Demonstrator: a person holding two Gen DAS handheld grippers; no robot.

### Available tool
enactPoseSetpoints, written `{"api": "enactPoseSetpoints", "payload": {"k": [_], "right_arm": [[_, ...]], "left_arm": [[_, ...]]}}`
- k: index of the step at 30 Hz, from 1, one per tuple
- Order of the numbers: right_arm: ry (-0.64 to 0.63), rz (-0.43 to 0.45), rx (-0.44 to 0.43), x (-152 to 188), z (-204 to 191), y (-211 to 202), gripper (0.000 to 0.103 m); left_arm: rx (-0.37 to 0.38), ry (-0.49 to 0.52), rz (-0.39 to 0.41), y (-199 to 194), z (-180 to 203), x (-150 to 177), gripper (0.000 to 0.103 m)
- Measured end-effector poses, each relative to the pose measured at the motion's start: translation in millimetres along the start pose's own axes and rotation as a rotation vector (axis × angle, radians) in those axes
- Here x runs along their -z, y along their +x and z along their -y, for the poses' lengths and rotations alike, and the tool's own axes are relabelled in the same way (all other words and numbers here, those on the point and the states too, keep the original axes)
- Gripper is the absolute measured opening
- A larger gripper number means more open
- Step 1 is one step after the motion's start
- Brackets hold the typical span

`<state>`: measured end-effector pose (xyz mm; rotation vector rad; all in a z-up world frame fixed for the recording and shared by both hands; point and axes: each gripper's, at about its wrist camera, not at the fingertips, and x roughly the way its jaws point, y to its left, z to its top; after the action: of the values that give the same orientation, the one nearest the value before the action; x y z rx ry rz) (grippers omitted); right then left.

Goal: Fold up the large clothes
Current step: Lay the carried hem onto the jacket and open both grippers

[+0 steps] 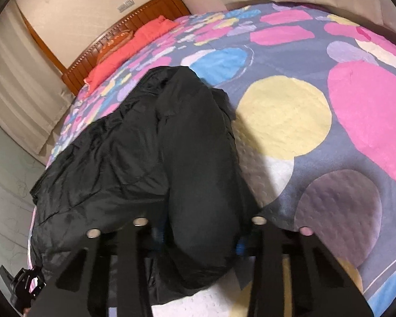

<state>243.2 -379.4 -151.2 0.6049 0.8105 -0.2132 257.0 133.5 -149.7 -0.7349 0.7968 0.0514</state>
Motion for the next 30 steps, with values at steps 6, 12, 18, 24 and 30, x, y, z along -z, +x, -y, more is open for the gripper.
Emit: {"api": "enactPoseSetpoints", "payload": {"k": [6, 12, 18, 24, 30], "right_arm": [[0.004, 0.011, -0.034, 6, 2, -19, 0.027], [0.005, -0.013, -0.056, 29, 17, -42, 0.027], [0.002, -0.032, -0.069, 59, 34, -74, 0.027], [0.005, -0.048, -0.076, 84, 49, -102, 0.027], [-0.008, -0.064, -0.063, 99, 58, -114, 0.029]], "left_arm": [[0.009, 0.037, 0.015, -23, 0, 6, 0.018], [0.013, 0.042, -0.001, -59, -15, 27, 0.017], [-0.001, 0.044, -0.021, -95, -33, 53, 0.017], [-0.003, 0.038, -0.036, -127, -49, 76, 0.017], [-0.007, 0.05, -0.057, -141, -63, 92, 0.019]]}}
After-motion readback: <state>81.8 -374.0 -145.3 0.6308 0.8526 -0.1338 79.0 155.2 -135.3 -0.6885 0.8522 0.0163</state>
